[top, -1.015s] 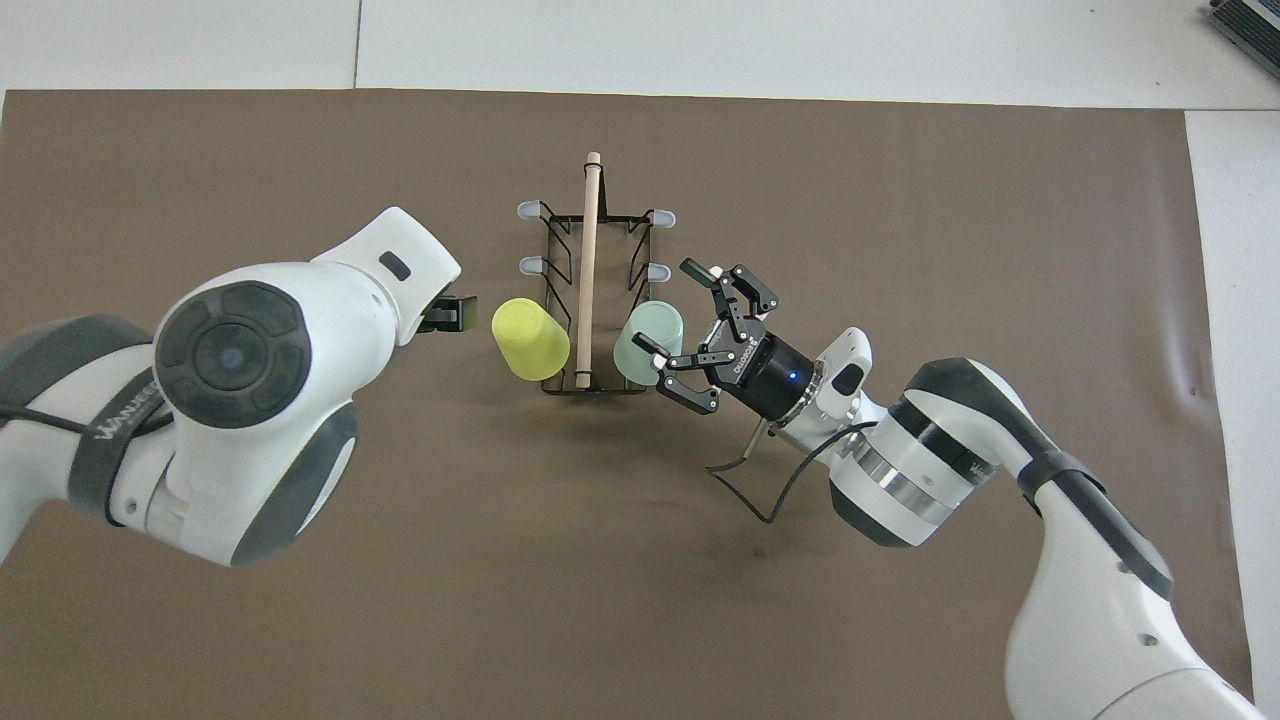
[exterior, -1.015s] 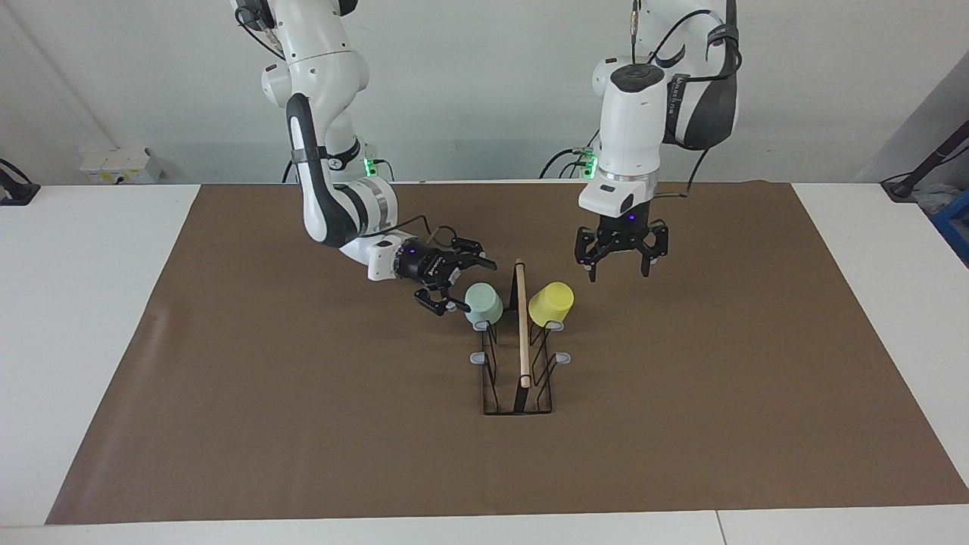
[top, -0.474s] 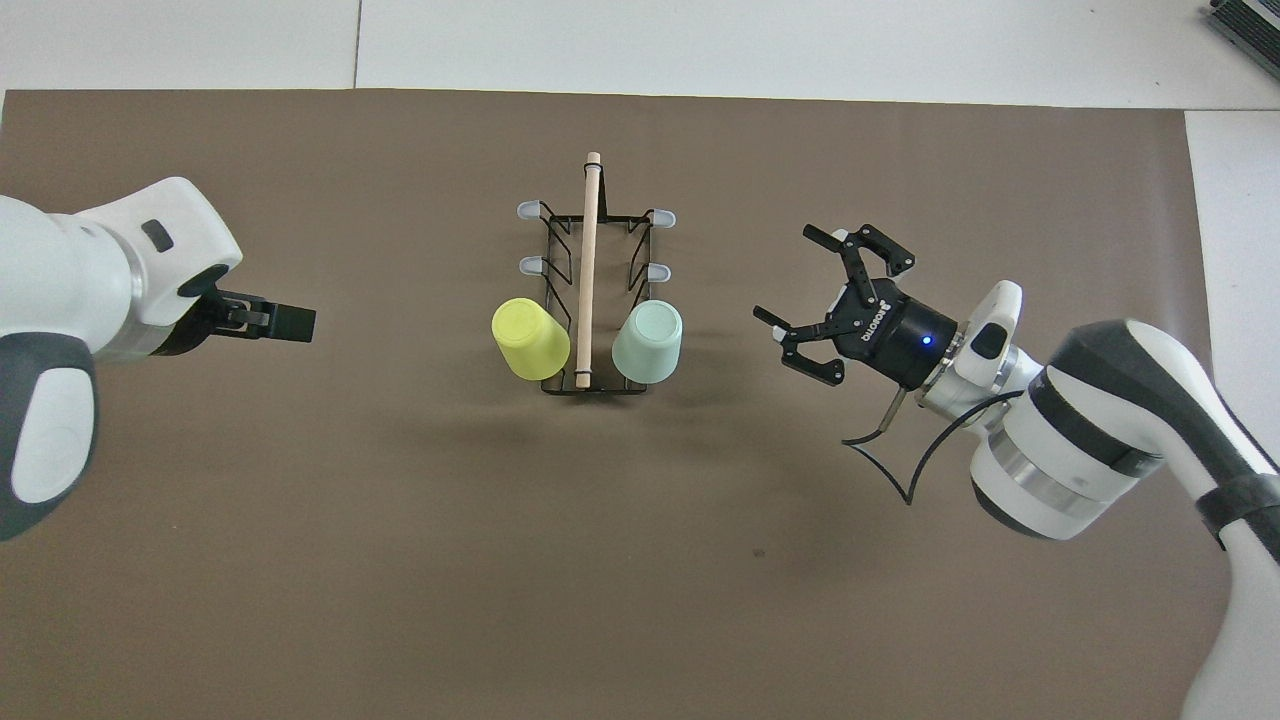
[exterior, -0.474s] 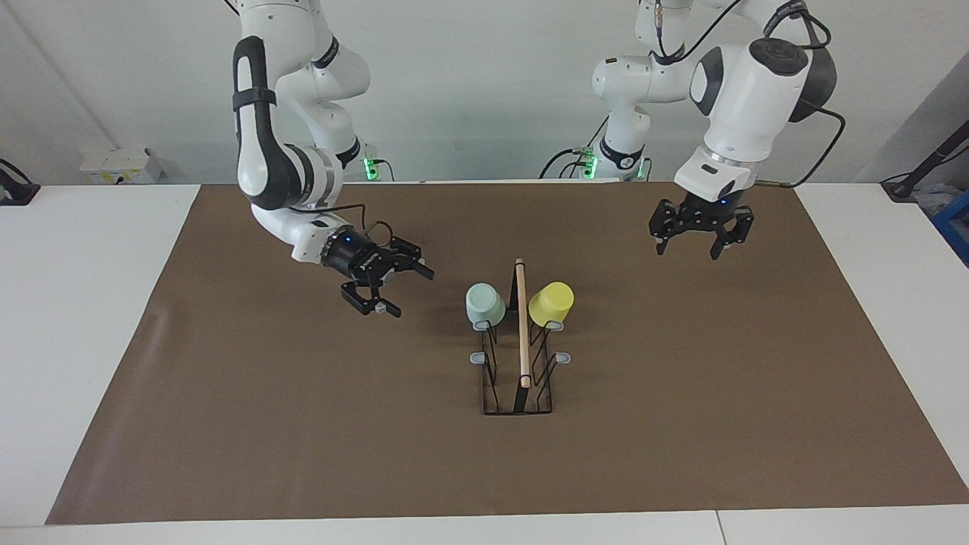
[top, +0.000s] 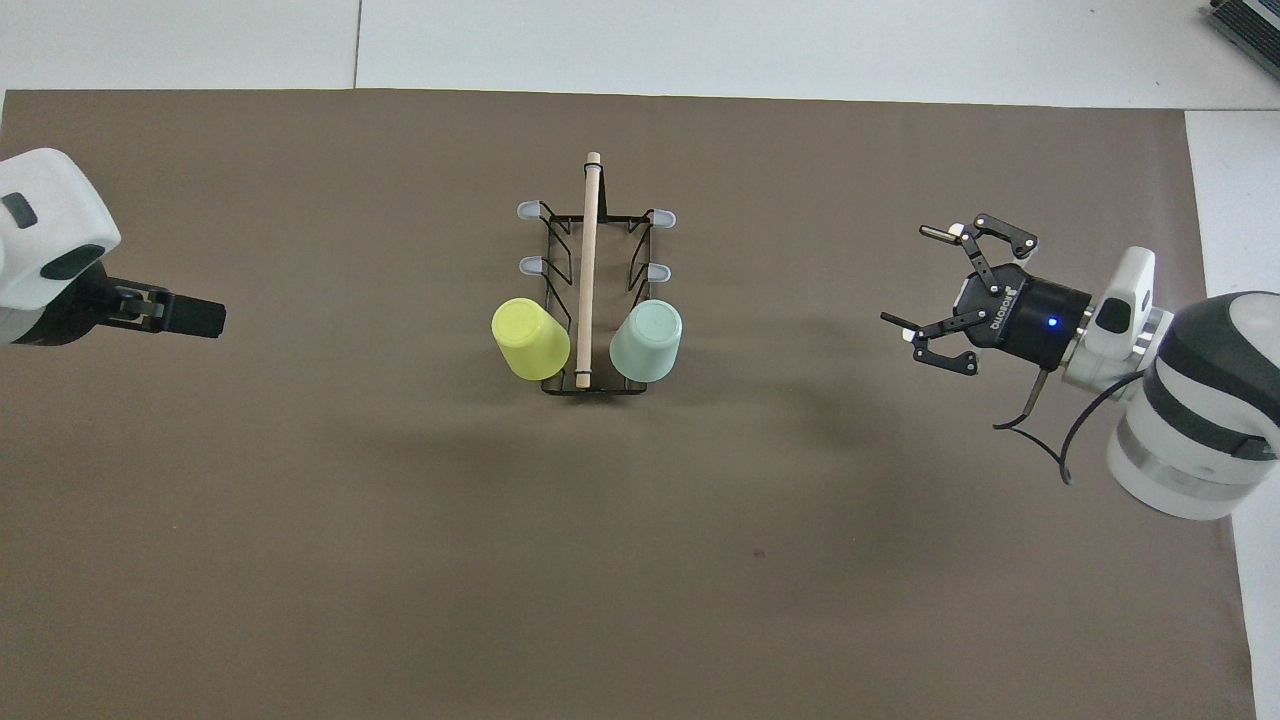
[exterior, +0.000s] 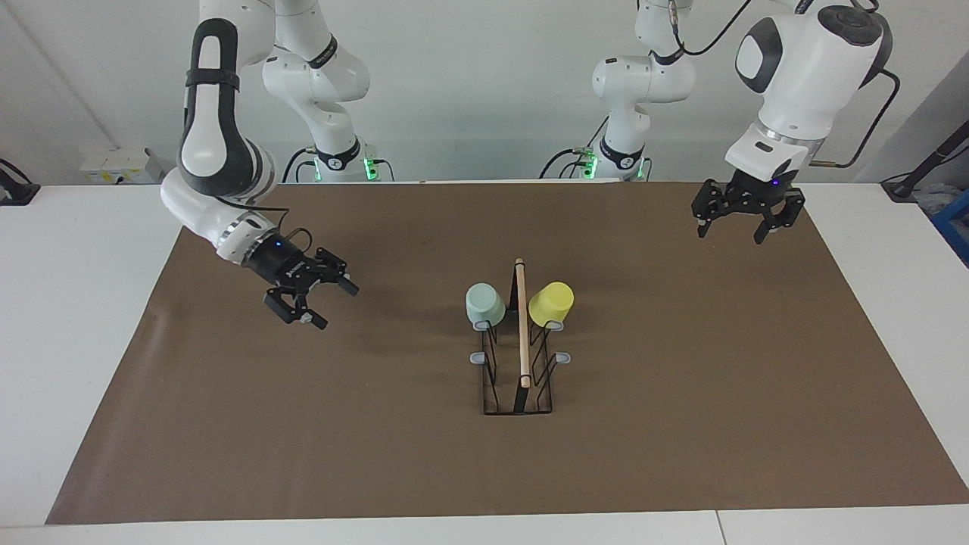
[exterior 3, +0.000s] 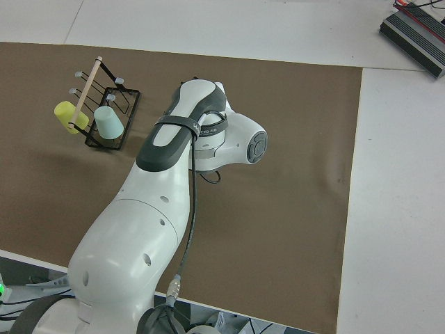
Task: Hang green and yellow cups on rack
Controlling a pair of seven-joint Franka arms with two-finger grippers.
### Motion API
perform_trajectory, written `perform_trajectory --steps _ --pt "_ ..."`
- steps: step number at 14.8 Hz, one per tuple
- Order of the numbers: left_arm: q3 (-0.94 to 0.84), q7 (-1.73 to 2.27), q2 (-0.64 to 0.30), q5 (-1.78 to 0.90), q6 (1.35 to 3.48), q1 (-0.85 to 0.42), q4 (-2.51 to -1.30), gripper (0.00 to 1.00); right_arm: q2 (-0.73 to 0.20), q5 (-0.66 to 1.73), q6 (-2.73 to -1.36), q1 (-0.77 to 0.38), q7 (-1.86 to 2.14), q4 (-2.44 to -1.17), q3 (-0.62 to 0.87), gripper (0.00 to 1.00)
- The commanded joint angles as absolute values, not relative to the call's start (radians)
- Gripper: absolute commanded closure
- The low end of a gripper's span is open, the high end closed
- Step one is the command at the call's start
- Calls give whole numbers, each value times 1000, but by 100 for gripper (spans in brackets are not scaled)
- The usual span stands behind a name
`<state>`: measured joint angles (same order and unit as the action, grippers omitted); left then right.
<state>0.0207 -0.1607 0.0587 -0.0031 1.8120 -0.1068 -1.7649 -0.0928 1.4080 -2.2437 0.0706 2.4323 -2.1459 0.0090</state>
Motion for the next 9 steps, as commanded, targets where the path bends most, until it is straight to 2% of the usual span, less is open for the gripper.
perform_trajectory --steps 1,3,9 --pt "25 -210 -7 -46 1691 -84 -1616 0 -124 1162 -2269 121 2341 -2054 21 0" --pt "47 -216 -25 -49 1639 -86 -1556 0 -124 970 -2315 124 2236 -2023 21 0" --pt "51 -282 8 -49 1586 -48 -1568 0 -114 476 -2349 94 1720 -1970 28 0"
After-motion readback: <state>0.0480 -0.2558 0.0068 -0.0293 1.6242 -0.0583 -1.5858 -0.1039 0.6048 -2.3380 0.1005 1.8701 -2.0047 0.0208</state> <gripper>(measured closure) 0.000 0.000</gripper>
